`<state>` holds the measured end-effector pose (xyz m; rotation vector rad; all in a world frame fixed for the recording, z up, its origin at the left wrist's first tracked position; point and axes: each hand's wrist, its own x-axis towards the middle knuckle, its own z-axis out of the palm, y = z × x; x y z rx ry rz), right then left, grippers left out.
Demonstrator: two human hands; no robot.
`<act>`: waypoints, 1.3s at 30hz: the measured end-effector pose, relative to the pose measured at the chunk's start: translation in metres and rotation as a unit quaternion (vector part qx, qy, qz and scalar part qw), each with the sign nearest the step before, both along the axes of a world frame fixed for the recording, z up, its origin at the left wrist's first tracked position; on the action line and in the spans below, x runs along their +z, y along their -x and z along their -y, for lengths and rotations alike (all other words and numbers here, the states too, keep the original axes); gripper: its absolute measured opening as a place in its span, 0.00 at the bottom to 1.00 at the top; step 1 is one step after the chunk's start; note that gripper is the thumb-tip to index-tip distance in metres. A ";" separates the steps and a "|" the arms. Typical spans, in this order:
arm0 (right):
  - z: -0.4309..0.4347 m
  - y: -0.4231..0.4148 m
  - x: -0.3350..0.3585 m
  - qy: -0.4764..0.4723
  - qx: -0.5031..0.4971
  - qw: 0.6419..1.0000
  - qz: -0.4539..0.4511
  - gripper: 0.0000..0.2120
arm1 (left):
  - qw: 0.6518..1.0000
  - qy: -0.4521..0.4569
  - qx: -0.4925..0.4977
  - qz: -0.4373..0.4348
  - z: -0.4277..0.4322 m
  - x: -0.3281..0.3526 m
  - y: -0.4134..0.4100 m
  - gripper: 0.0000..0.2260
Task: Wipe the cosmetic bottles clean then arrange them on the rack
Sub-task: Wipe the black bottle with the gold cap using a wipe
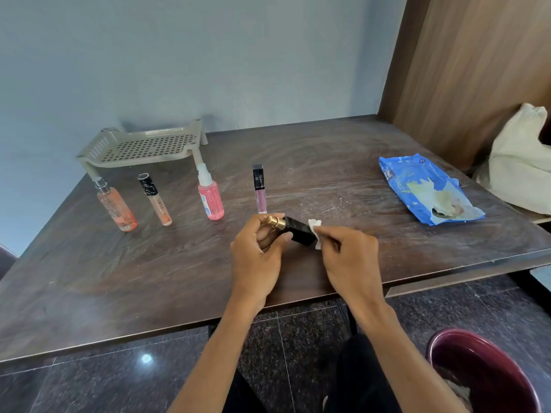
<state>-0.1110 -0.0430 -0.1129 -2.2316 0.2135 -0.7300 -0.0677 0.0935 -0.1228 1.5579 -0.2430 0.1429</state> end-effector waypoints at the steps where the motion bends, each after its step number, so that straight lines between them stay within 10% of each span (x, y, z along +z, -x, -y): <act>1: 0.004 0.001 0.000 -0.054 -0.014 0.998 -0.022 0.09 | 1.000 0.013 0.006 -0.003 0.000 0.000 0.000 0.14; 8: 0.002 -0.006 0.002 -0.395 0.005 0.917 -0.056 0.09 | 0.999 0.036 0.012 -0.008 -0.001 0.003 0.001 0.13; 39: -0.007 -0.004 0.002 -0.390 -0.008 0.920 -0.033 0.08 | 0.998 0.041 0.034 -0.042 -0.003 -0.001 -0.003 0.10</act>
